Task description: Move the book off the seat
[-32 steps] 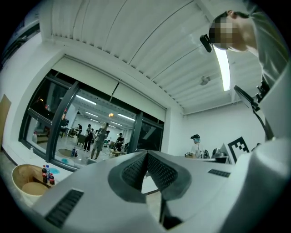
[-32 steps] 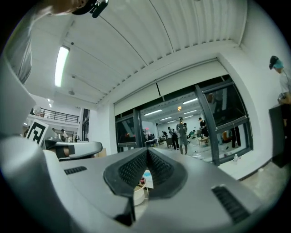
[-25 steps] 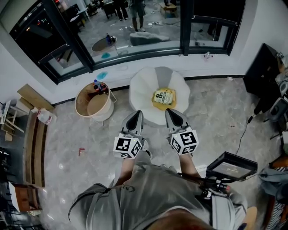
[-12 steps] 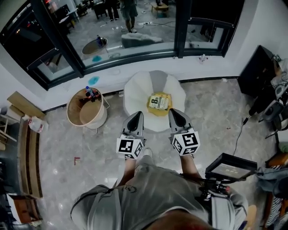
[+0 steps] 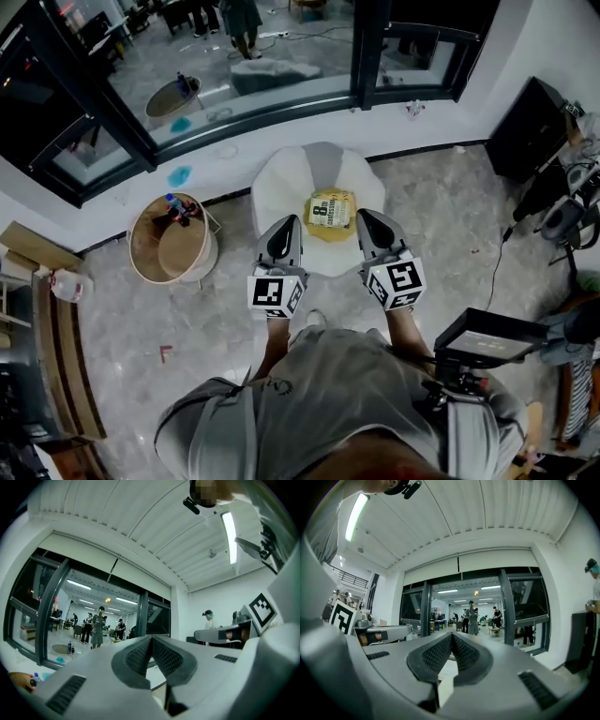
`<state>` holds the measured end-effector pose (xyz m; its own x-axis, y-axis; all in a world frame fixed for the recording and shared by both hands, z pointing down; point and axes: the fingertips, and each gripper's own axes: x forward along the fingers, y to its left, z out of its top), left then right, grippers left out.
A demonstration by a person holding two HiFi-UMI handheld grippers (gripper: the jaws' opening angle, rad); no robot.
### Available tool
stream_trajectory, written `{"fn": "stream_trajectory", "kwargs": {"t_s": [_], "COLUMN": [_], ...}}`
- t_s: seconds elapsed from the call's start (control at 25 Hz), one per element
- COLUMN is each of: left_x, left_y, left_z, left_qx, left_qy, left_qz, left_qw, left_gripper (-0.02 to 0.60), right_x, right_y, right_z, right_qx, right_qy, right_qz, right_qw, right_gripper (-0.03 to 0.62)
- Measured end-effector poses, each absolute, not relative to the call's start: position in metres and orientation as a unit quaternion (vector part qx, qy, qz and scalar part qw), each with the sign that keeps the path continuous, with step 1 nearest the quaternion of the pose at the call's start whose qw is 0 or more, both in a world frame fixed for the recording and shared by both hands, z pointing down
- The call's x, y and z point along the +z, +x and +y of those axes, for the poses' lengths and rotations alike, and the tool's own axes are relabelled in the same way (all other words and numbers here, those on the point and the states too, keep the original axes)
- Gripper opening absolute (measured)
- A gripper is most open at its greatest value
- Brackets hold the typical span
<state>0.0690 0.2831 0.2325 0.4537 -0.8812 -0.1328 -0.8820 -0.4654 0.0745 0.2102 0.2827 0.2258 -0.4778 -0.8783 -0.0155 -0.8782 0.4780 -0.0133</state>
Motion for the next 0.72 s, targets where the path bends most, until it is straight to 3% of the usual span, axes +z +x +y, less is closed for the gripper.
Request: {"fn": "stream_trajectory", "kwargs": {"t_s": [0.44,0.72], "left_x": [0.261,0.256], "left_y": [0.010,0.012], "left_z": [0.216,0.201], "left_qx": [0.096,0.104], "left_qy": [-0.845,-0.836], "left_qz": [0.526,0.538], "left_qw": [-0.030,-0.021], "left_gripper": [0.012,0.012], "right_x": [0.238,0.247], "right_y": [0.178,0.180], "right_z": [0.224,0.186], "right_qx": [0.009,0.000], "right_qy": [-0.525,-0.527], "right_qz": [0.851,0.849], "right_qw": [-0.023,-0.029], "right_gripper": [0.014,0.014]}}
